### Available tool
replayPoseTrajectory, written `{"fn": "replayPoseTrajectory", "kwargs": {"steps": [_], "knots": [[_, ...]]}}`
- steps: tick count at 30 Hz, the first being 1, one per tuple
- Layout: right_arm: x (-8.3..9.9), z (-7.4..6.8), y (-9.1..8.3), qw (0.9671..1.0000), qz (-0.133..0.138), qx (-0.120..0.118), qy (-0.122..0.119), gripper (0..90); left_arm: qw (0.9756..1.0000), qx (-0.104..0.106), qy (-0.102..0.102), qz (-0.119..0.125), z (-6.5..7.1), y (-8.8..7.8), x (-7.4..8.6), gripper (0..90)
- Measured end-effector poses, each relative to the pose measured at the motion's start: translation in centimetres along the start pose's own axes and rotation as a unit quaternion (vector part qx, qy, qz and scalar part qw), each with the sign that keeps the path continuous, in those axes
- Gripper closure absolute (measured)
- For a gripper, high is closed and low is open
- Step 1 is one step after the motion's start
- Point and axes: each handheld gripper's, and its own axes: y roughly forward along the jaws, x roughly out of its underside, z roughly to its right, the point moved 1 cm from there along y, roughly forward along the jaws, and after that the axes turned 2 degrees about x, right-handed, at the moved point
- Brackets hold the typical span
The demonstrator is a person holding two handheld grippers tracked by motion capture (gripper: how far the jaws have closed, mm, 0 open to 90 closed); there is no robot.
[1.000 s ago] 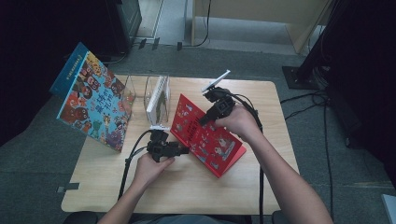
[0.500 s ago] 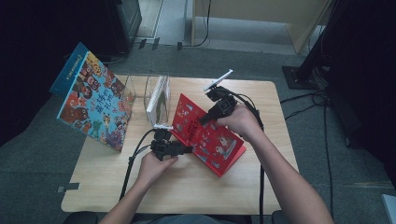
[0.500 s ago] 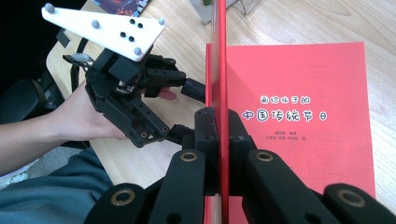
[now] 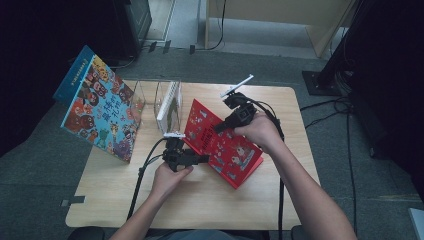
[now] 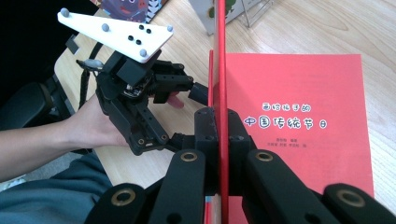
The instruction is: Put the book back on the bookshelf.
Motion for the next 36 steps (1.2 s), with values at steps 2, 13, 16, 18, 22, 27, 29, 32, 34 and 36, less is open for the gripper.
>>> {"fn": "replayPoseTrajectory", "kwargs": {"steps": [2, 13, 16, 18, 22, 27, 29, 32, 34, 36], "knots": [[0.1, 0.1, 0.1, 1.0, -0.001, -0.005, -0.003, 88.7, 0.9999, 0.003, -0.012, -0.003, -0.1, 0.0, -0.1, 17.7], [1.0, 0.8, 0.5, 0.9993, 0.006, -0.036, -0.004, 88.4, 0.9997, -0.015, 0.011, -0.017, 0.0, -0.4, -0.1, 13.4], [1.5, 0.7, 0.7, 0.9986, 0.01, -0.05, -0.012, 87.7, 0.9998, 0.011, -0.018, 0.002, -0.6, -1.0, -0.4, 13.2], [1.8, 0.8, 0.5, 0.9976, 0.023, -0.065, -0.014, 87.4, 0.9994, 0.022, -0.017, 0.022, -0.6, -1.6, -0.6, 13.1], [2.4, 1.2, -0.2, 0.994, 0.051, -0.096, -0.013, 88.1, 0.9972, 0.065, -0.004, 0.037, -0.4, -2.6, -1.5, 11.1], [3.2, 1.7, -0.7, 0.9894, 0.065, -0.126, -0.032, 88.9, 0.9968, 0.053, 0.05, 0.034, 0.6, -4.6, -2.7, 18.1], [3.5, 2.0, -0.6, 0.9897, 0.057, -0.125, -0.04, 88.8, 0.9964, 0.054, 0.061, 0.025, 0.6, -5.2, -2.8, 27.0], [4.2, 2.5, -0.3, 0.9869, 0.062, -0.132, -0.07, 88.2, 0.9956, 0.068, 0.061, 0.02, 0.6, -5.9, -2.9, 38.1], [4.4, 2.5, -0.3, 0.9858, 0.067, -0.124, -0.091, 84.8, 0.9941, 0.074, 0.077, 0.02, 0.9, -6.5, -3.0, 45.6], [4.6, 2.7, -0.3, 0.9864, 0.067, -0.101, -0.11, 80.3, 0.9913, 0.08, 0.102, 0.019, 1.4, -7.1, -3.2, 54.0]]}}
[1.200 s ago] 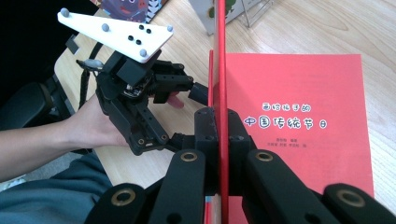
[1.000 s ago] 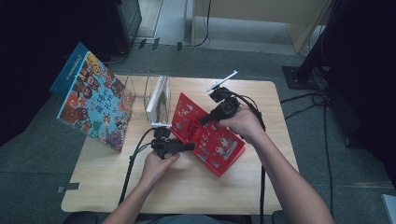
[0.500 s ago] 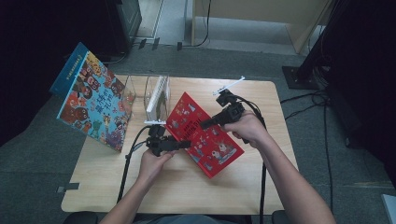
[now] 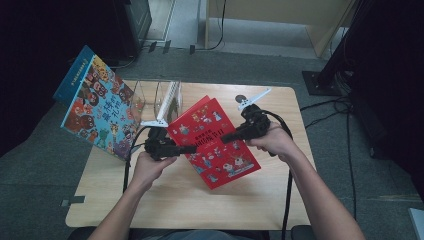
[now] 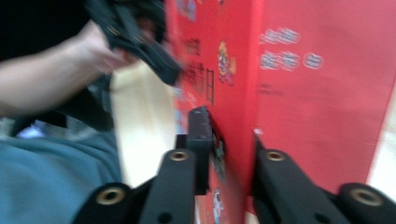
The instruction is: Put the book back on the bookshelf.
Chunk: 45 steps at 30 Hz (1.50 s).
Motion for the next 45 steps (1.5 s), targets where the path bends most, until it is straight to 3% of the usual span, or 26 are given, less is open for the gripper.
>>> {"fn": "replayPoseTrajectory", "kwargs": {"steps": [2, 5, 8, 12, 15, 17, 25, 27, 28, 30, 32, 35, 39, 41, 45], "knots": [[0.3, 0.1, 0.3, 0.9997, -0.018, 0.006, -0.017, 75.9, 0.9995, 0.001, 0.029, -0.007, 0.6, -0.3, -0.4, 62.0], [0.5, -0.4, 1.2, 0.9971, -0.053, 0.03, -0.046, 72.8, 0.9966, -0.006, 0.077, -0.028, 1.5, -0.8, -1.0, 68.5], [0.4, 0.0, 1.4, 0.9979, -0.05, 0.025, -0.032, 68.7, 0.994, -0.02, 0.1, -0.041, 2.0, -1.1, -1.5, 71.4], [0.3, 0.3, 1.8, 0.9974, -0.048, 0.049, -0.022, 61.7, 0.9901, -0.034, 0.123, -0.057, 2.5, -1.3, -1.9, 74.6], [0.4, 0.5, 1.7, 0.998, -0.023, 0.055, -0.02, 58.2, 0.9864, -0.054, 0.142, -0.062, 2.8, -1.6, -2.0, 75.1], [0.5, 0.7, 1.5, 0.9983, -0.005, 0.057, -0.007, 56.5, 0.9866, -0.054, 0.14, -0.063, 2.7, -1.7, -2.0, 75.6], [1.1, 0.9, 2.1, 0.9982, 0.015, 0.057, 0.007, 54.3, 0.9805, -0.068, 0.166, -0.081, 2.9, -2.0, -2.2, 75.6], [1.3, 1.0, 2.0, 0.9966, 0.017, 0.079, 0.015, 55.9, 0.9795, -0.073, 0.168, -0.084, 2.9, -2.1, -2.2, 76.7], [1.4, 1.1, 1.8, 0.9954, 0.025, 0.091, 0.017, 57.6, 0.9796, -0.069, 0.169, -0.084, 2.8, -2.2, -2.2, 77.1], [1.5, 1.3, 1.7, 0.9957, 0.042, 0.077, 0.03, 56.8, 0.9791, -0.071, 0.171, -0.084, 2.8, -2.3, -2.2, 77.3], [1.5, 1.2, 2.0, 0.9945, 0.051, 0.087, 0.027, 54.9, 0.979, -0.072, 0.169, -0.09, 2.7, -2.3, -2.3, 77.1], [1.6, 1.2, 2.1, 0.9947, 0.059, 0.079, 0.03, 55.8, 0.9797, -0.066, 0.161, -0.099, 2.7, -2.6, -2.4, 76.3], [1.9, 1.1, 2.2, 0.9947, 0.065, 0.075, 0.026, 54.9, 0.9823, -0.056, 0.134, -0.118, 3.2, -2.8, -3.2, 72.4], [1.9, 1.1, 2.3, 0.995, 0.065, 0.072, 0.024, 54.5, 0.9818, -0.053, 0.13, -0.128, 3.6, -2.9, -3.8, 70.7], [1.9, 1.0, 2.2, 0.9951, 0.064, 0.073, 0.021, 54.2, 0.975, -0.068, 0.138, -0.161, 4.2, -2.8, -4.9, 69.4]]}}
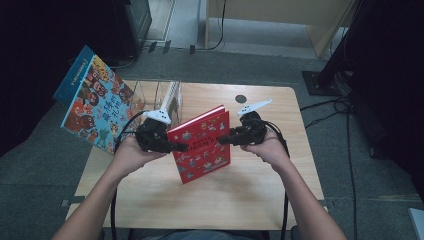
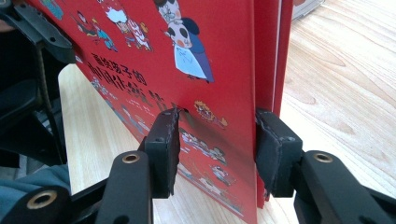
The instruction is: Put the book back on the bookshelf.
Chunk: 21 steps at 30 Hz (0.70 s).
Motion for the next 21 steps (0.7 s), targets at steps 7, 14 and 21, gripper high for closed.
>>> {"fn": "replayPoseTrajectory", "kwargs": {"steps": [7, 14, 21], "knots": [[0.3, 0.2, 0.2, 0.9998, 0.003, 0.018, -0.004, 55.1, 0.9993, -0.013, 0.003, -0.034, 0.1, -0.6, -1.7, 68.6], [0.8, 0.2, 0.6, 0.9998, 0.012, 0.016, -0.004, 55.0, 0.9976, -0.012, -0.023, -0.064, -0.2, -0.6, -3.2, 65.5], [0.4, 0.0, 0.8, 0.9997, 0.013, 0.019, -0.008, 53.9, 0.9942, -0.021, -0.022, -0.104, -0.5, -0.5, -5.0, 67.9]]}}
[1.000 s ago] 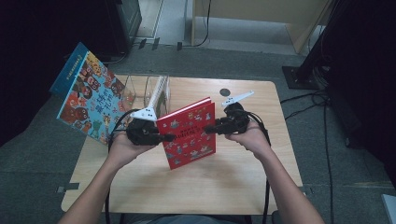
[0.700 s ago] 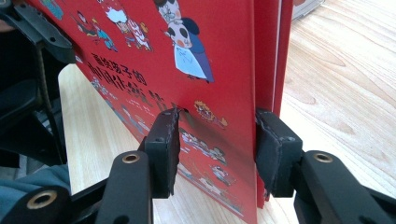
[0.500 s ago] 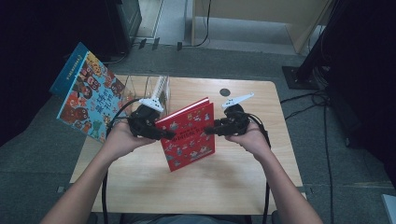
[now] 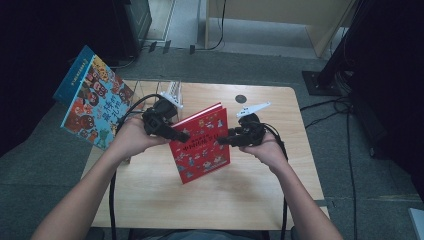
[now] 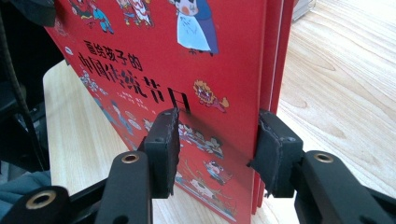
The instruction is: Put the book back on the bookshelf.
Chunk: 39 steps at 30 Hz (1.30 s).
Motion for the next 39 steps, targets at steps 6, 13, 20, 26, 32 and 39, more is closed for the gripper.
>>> {"fn": "replayPoseTrajectory", "kwargs": {"steps": [6, 13, 20, 26, 32, 39], "knots": [[-0.3, -0.3, 0.3, 0.9999, -0.004, -0.002, -0.011, 53.7, 0.9993, -0.005, 0.005, -0.037, 0.1, 0.0, -2.0, 69.3], [-0.3, -0.4, 0.3, 0.9998, -0.005, 0.0, -0.021, 52.6, 0.9962, 0.007, -0.006, -0.086, -0.3, 0.6, -3.7, 70.7], [0.7, -0.9, 0.0, 0.9969, 0.008, 0.026, -0.074, 48.3, 0.9945, 0.019, -0.034, -0.097, -0.6, 0.5, -3.9, 77.2], [2.6, -0.9, -0.4, 0.9936, 0.017, 0.056, -0.097, 46.5, 0.9944, 0.026, -0.054, -0.087, -0.9, -0.1, -3.2, 79.4], [5.0, 0.0, -0.4, 0.9928, 0.036, 0.078, -0.084, 45.5, 0.9947, 0.021, -0.074, -0.069, -1.7, -1.7, -2.0, 79.2], [7.6, 1.0, 0.6, 0.9926, 0.032, 0.1, -0.062, 45.5, 0.9933, 0.011, -0.104, -0.049, -2.8, -3.8, -0.1, 79.2]]}}
